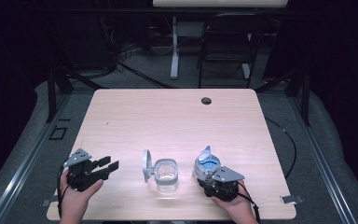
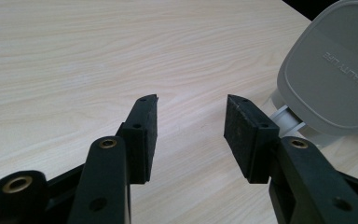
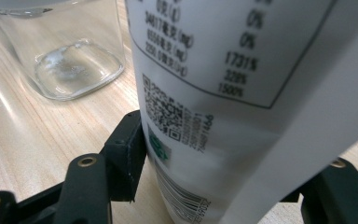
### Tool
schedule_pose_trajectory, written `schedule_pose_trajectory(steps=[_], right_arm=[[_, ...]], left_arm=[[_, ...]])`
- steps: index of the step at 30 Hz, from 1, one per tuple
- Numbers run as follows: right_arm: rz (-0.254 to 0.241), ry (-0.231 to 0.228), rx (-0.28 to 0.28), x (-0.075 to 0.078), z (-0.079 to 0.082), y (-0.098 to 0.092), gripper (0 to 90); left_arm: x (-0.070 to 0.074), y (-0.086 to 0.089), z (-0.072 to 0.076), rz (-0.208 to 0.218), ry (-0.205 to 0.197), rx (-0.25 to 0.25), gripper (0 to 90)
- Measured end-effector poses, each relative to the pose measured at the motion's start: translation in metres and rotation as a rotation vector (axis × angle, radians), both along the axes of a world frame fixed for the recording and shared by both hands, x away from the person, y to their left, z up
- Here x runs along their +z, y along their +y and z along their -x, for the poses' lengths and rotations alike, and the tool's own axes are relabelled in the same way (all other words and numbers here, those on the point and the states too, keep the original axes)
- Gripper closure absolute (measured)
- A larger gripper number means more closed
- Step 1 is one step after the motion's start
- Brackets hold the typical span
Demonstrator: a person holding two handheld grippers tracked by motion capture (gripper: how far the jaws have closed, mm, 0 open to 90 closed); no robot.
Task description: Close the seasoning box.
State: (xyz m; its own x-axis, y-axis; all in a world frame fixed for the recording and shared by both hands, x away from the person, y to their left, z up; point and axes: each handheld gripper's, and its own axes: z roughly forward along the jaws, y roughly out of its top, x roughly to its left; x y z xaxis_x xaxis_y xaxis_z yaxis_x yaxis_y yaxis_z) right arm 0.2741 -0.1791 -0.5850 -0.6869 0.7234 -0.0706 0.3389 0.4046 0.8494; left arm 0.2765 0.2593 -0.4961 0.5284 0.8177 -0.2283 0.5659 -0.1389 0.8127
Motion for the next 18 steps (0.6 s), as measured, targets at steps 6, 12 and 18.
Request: schedule_pose_trajectory(steps=[6,12,18], right_arm=[[-0.002,0.002,0.001,0.0002,-0.0002,-0.0006,40.0],[0.004,0.004,-0.008,0.0012,0.0006,0.0010,41.1],[0.012,-0.012,-0.001,0.0011,0.0011,0.0034,41.6]], left_arm=[[0.0000,0.0000,0.0000,0.000,0.000,0.000,54.7],[-0.0001,0.0006,-0.0001,-0.002,0.000,0.003,54.7],[0.0004,0.0011,0.0002,-0.002,0.001,0.001,54.7]])
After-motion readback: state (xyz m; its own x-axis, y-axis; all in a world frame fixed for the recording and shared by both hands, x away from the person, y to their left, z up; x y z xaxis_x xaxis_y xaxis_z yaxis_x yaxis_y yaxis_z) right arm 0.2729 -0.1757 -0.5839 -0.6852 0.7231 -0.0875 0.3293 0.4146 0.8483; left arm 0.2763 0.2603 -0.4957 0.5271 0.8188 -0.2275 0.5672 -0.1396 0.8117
